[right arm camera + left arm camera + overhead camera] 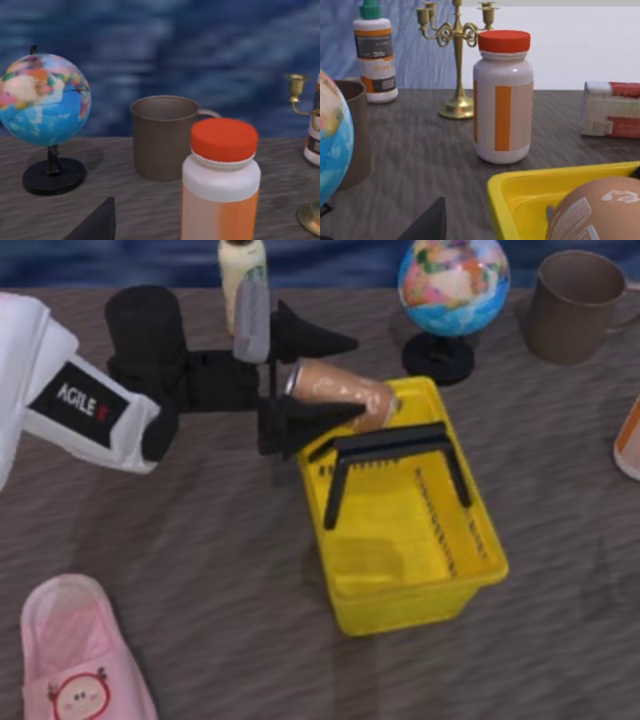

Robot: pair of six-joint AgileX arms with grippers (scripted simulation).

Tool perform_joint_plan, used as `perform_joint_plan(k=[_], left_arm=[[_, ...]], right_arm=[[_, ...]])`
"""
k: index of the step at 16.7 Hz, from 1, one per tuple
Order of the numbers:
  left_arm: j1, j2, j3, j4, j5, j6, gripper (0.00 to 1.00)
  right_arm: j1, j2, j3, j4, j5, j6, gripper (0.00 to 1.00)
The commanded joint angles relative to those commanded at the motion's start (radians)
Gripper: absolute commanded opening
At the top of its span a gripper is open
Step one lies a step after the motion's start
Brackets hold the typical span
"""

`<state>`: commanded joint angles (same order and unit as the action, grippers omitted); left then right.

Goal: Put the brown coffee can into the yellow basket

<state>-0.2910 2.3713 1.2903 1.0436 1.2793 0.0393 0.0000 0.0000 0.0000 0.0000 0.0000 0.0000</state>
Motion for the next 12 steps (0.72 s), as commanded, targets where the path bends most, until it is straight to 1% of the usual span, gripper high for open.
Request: perform_joint_plan(k=[5, 7, 9, 12], left_arm=[[-0.004, -0.006, 0.001, -0.003, -0.003, 0.001, 1.00], [0.001, -0.031, -0.019, -0.023, -0.022, -0.008, 1.00], [0.013, -0.093, -0.065, -0.068, -0.068, -0.027, 1.00], [0.043, -0.255, -0.169, -0.166, -0.175, -0.063, 1.00]], right_arm=[[0.000, 0.000, 0.000, 0.000, 0.000, 0.000, 1.00], [0.015, 0.029, 0.028, -0.025, -0.004, -0.019, 1.00], [0.047, 0.100, 0.098, -0.084, -0.011, -0.063, 1.00], [0.112, 0.280, 0.274, -0.216, -0.017, -0.162, 1.00]])
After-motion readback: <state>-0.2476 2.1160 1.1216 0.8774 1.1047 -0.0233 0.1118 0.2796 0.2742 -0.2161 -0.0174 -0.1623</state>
